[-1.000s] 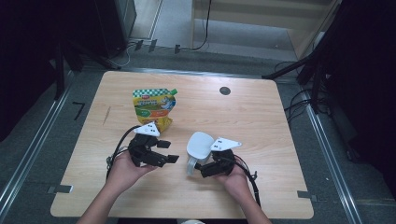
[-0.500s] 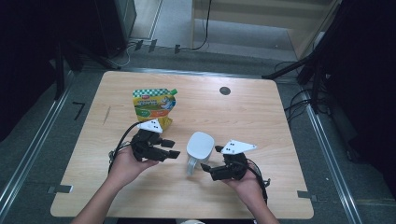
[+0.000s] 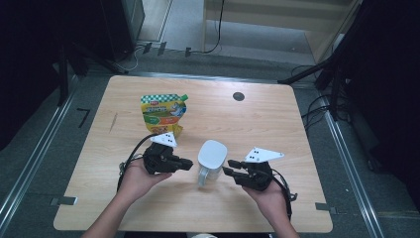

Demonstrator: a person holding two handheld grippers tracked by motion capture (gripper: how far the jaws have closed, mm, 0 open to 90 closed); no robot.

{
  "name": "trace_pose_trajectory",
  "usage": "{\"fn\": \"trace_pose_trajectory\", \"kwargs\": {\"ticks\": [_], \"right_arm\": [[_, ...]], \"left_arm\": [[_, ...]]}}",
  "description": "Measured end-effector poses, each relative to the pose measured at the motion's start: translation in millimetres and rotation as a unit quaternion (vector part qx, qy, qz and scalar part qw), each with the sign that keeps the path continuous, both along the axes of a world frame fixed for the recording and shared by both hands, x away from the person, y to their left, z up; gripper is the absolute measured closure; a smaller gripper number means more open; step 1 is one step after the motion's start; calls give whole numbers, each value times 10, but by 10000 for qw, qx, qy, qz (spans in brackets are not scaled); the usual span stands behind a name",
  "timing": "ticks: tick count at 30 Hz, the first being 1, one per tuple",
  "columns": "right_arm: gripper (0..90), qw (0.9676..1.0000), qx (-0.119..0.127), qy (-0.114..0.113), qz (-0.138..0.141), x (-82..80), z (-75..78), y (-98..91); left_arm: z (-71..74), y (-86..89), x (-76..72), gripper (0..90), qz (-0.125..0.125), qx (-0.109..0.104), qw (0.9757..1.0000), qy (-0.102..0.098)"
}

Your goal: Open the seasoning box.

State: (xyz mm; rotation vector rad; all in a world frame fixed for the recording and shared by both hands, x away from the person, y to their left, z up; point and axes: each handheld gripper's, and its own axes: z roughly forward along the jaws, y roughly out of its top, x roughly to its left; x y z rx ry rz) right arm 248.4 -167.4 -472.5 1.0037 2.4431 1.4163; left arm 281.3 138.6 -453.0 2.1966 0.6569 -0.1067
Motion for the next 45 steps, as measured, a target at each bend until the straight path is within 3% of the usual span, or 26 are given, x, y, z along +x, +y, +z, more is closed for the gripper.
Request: {"fn": "trace_pose_trajectory", "kwargs": {"ticks": [6,15,21,25,28,31,33,37,42,45], "right_arm": [[900,10000,-20,76,-58,57,-12,11],[900,9998,-44,139,-105,113,8,80],[900,9997,-72,214,-126,132,0,126],[900,9996,-109,197,-154,133,-11,169],[900,9996,-94,184,-210,143,-21,188],[900,9989,-53,350,-291,159,-33,208],[900,9991,-117,364,-184,158,-56,224],[900,9995,-180,237,-99,106,-28,236],[900,9996,-82,257,-57,-28,81,222],[900,9997,-129,205,50,-136,126,254]], "left_arm": [[-67,-41,-16,888,21,-90,9999,77],[-155,-205,-79,890,-69,131,9999,-78],[-149,-247,-132,892,-106,103,9998,-102],[-128,-290,-167,892,-144,-35,9999,-79],[-117,-325,-188,890,-151,19,9998,-139],[-121,-355,-194,889,-199,-44,9998,-75],[-124,-378,-201,877,-243,-40,9997,-51],[-77,-350,-220,877,-262,40,9996,-52],[15,-220,-212,865,-240,-102,9997,27],[69,-140,-205,841,-211,-62,9998,-25]]}}
